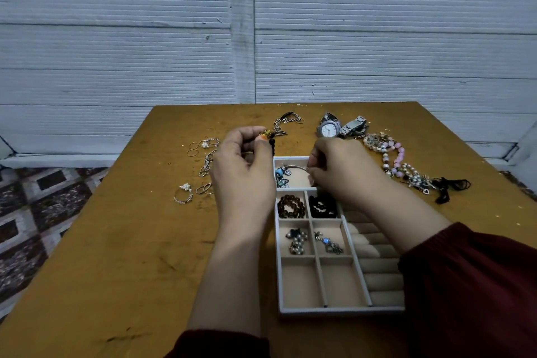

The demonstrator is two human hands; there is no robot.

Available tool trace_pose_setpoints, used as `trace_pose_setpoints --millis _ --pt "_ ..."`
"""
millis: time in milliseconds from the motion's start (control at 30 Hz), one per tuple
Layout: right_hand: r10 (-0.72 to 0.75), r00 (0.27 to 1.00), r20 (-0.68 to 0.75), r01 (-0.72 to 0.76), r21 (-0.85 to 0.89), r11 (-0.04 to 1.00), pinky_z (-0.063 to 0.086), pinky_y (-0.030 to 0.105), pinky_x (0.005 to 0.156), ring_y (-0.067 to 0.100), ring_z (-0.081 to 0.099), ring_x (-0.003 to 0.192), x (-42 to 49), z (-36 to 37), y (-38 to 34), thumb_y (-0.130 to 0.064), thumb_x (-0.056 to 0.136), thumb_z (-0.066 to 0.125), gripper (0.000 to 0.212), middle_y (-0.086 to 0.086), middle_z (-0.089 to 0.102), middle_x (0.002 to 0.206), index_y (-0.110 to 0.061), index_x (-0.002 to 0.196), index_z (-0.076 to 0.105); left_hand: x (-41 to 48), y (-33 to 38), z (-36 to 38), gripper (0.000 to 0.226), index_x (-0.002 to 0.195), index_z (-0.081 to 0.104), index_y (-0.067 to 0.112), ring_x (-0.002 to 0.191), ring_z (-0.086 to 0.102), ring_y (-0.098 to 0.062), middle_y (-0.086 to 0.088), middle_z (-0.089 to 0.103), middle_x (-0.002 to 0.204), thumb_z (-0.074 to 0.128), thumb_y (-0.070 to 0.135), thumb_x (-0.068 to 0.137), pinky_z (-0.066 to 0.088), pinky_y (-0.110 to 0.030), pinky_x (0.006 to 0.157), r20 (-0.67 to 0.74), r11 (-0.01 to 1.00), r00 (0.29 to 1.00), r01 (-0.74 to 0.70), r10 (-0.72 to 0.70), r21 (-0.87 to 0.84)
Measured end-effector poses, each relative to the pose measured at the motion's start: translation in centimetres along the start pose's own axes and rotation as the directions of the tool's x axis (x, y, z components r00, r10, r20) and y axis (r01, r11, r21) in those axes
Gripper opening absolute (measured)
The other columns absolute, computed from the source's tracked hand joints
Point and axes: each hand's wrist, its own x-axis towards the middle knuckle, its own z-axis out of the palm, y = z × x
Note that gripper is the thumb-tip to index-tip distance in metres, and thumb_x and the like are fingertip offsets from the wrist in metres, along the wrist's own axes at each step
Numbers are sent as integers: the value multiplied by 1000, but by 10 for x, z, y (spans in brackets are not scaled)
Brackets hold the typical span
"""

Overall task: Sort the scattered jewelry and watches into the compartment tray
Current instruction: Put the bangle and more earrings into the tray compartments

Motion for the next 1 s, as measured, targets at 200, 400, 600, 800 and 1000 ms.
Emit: trace_pose_setpoints --millis 200,400,600,800,1000 --pt "3 1000 -17 -2 58 998 41 29 71 18 57 89 -27 -18 10 -15 85 62 11 -6 61 84 -25 83 58 -9 4 0 15 91 65 20 55 48 1 10 58 71 57 7 91 39 -12 54 16 998 999 -30 31 -47" --pt "66 990 -122 -46 165 985 37 26 63 7 55 77 -78 -36 27 -24 87 64 4 -13 61 86 -25 90 63 -24 12 -6 22 88 63 27 64 51 -4 8 60 73 56 6 91 43 -17 60 28 995 999 -38 41 -92" --pt "108 958 -265 -98 49 994 41 35 82 19 53 101 -133 -35 51 -31 92 52 16 -5 62 101 -25 100 64 -47 20 -9 17 90 67 26 68 54 -1 13 62 76 57 11 90 45 -19 64 60 994 996 -57 63 -95" --pt "214 958 -191 -201 84 976 37 36 91 20 50 112 -173 -24 62 -65 84 9 74 -2 62 116 -25 117 61 -72 32 -14 15 89 68 27 74 58 -6 12 66 82 56 19 85 48 -19 64 80 989 992 -88 97 -117" --pt "213 968 137 -186 -186 965 -2 38 118 12 -7 147 -191 -21 61 -88 51 -25 123 -7 1 161 -28 153 8 -94 37 -25 24 90 66 24 66 56 2 3 65 84 56 2 91 45 -11 57 95 990 987 -123 130 -72"
